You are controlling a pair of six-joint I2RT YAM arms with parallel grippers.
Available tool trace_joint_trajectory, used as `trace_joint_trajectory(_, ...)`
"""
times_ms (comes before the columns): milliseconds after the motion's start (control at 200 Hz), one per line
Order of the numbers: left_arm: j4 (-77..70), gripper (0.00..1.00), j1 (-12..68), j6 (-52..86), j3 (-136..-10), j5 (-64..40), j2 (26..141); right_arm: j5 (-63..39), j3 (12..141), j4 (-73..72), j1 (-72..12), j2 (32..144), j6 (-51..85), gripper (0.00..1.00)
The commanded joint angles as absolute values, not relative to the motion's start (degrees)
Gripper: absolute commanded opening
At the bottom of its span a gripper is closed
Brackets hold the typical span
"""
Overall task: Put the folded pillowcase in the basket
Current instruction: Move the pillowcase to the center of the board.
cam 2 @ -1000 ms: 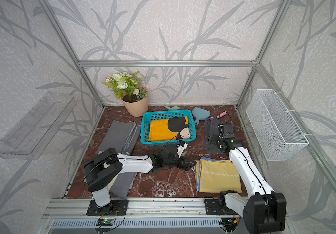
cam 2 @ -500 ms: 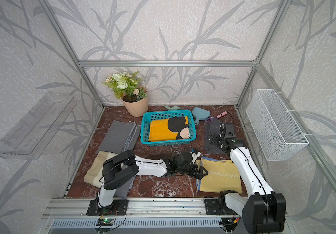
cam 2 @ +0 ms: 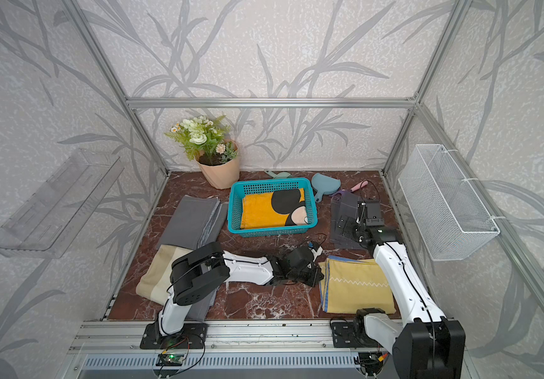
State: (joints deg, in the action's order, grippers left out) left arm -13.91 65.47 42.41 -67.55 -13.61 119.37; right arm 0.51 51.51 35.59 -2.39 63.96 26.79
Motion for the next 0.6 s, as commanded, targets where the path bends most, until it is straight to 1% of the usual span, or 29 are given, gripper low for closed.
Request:
trace_joint_trajectory(0,-6.3,0.0,65.5,39.3,-68.4,-10.3,118.9,-0.1,51.1,35.6,-2.1,62.2,26.8,0.99)
trace_joint_trajectory(170,5.3,0.0,64.8,32.0,-68.2,-3.3,114.4,-3.8,50.2,34.6,-2.1,62.2,26.5,0.99)
trace_joint_trajectory(265,9.6,0.0,63.2,29.4,-64.8,-1.2,111.3,-7.4,49.2,33.6,-2.1,62.9,26.8,0.99)
trace_joint_trajectory(595,8.9,0.0,52.5,28.3,-45.7,1.4,97.7,-12.3,44.6,30.4,-2.6,66.9,28.0,0.99)
